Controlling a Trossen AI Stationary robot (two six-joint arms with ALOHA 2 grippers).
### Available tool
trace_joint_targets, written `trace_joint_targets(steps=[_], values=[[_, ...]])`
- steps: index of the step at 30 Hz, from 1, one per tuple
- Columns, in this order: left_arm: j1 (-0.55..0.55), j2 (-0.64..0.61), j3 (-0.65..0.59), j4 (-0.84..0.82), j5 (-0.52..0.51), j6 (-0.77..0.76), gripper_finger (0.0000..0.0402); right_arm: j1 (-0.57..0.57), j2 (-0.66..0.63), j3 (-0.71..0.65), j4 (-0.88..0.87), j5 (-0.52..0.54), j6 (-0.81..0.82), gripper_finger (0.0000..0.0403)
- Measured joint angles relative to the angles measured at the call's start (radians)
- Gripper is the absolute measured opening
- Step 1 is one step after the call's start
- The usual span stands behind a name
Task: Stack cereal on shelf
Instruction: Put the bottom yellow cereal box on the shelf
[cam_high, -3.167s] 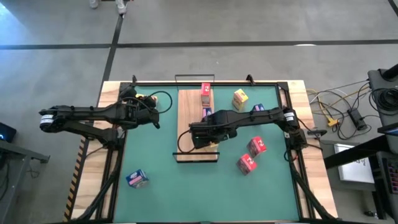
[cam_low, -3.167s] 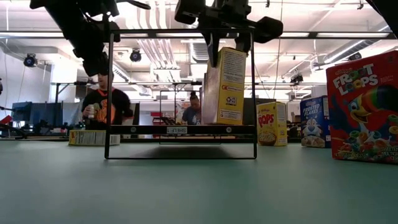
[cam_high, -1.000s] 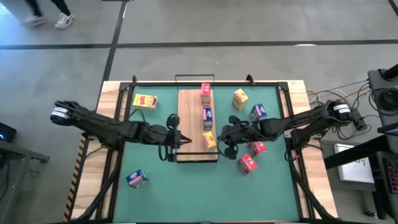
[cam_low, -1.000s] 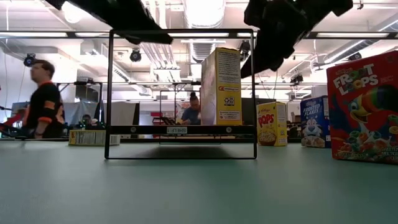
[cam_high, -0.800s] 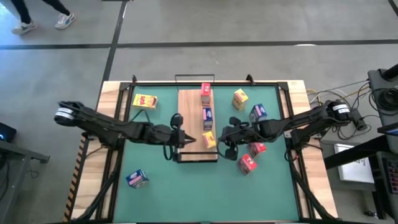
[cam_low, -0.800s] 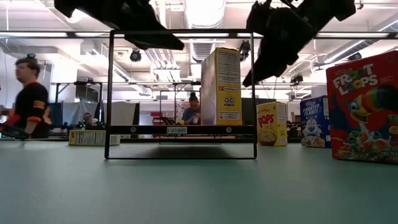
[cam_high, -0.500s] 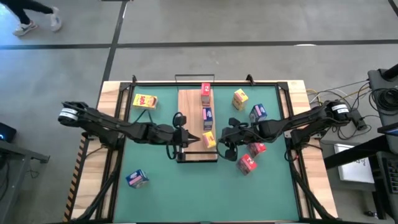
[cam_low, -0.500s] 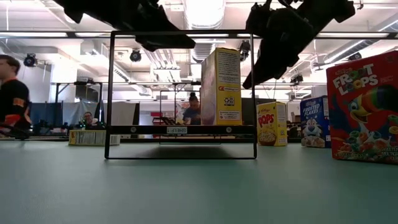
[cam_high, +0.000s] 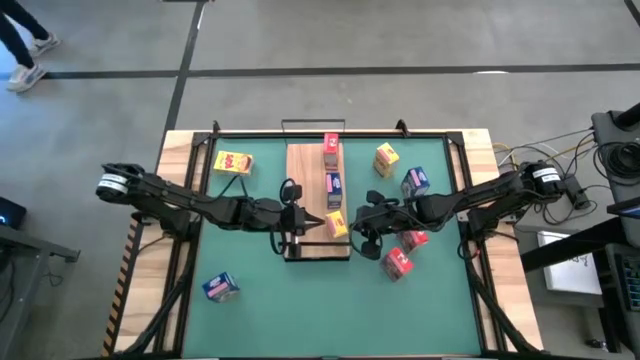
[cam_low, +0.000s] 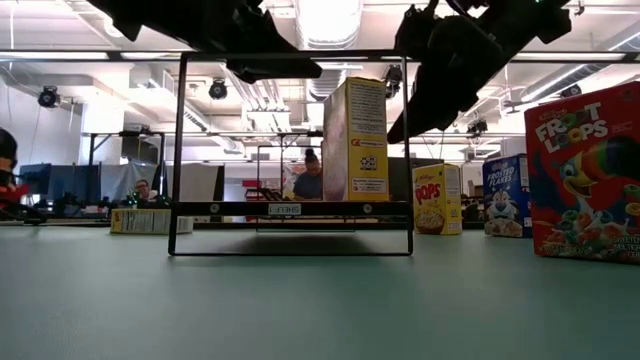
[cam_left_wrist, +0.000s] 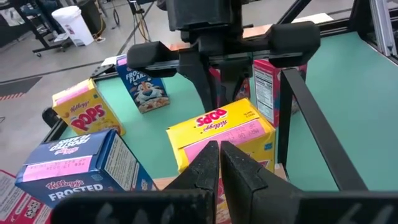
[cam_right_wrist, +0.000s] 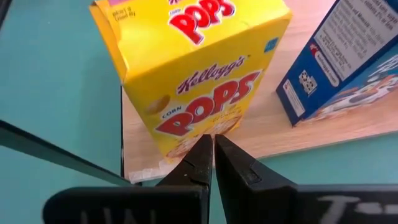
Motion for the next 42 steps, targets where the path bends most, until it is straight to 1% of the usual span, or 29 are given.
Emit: trace_joint_targets(steps=[3,6,7,11,22,27,30,33,35,39,40,42], values=[[0.008,0.0,-0.006,-0.001,0.001,-0.003,0.0,0.0,0.0,-0.014,0.032,0.0,0.0,0.0009],[0.013,0.001,-0.015,-0.014,0.0,0.009,0.0,0.0,0.0,-0.026,0.037,0.0,0.001,0.0009],[0.013,0.004,-0.022,-0.011,0.003,-0.015,0.0,0.0,0.0,-0.026,0.038,0.0,0.001,0.0009],[0.017,0.003,-0.021,-0.007,0.004,-0.016,0.0,0.0,0.0,-0.027,0.04,0.0,0.001,0.0009],[0.015,-0.007,0.01,-0.035,0.016,-0.003,0.0,0.0,0.0,-0.027,0.04,0.001,0.001,0.0009],[0.015,-0.07,0.043,-0.083,0.02,-0.006,0.0,0.0,0.0,-0.027,0.04,0.001,0.001,0.0009],[0.015,-0.129,0.071,-0.161,0.023,-0.002,0.0,0.0,-0.001,-0.027,0.04,0.001,0.001,0.0009],[0.019,-0.194,0.077,-0.287,0.023,0.079,0.0,0.0,-0.001,-0.027,0.039,0.001,0.001,0.0009],[0.032,-0.228,0.064,-0.345,0.024,0.167,0.0,0.0,-0.001,-0.027,0.038,0.001,-0.001,0.0009],[0.067,-0.245,0.036,-0.434,0.027,0.348,0.0,0.0,-0.001,-0.027,0.038,0.001,-0.01,0.0009],[0.081,-0.245,0.035,-0.444,0.043,0.392,0.0,0.0,-0.001,-0.027,0.038,0.001,-0.01,0.0009],[0.114,-0.237,0.036,-0.444,0.114,0.482,0.0,0.0,-0.001,-0.027,0.036,0.001,-0.01,0.0009]])
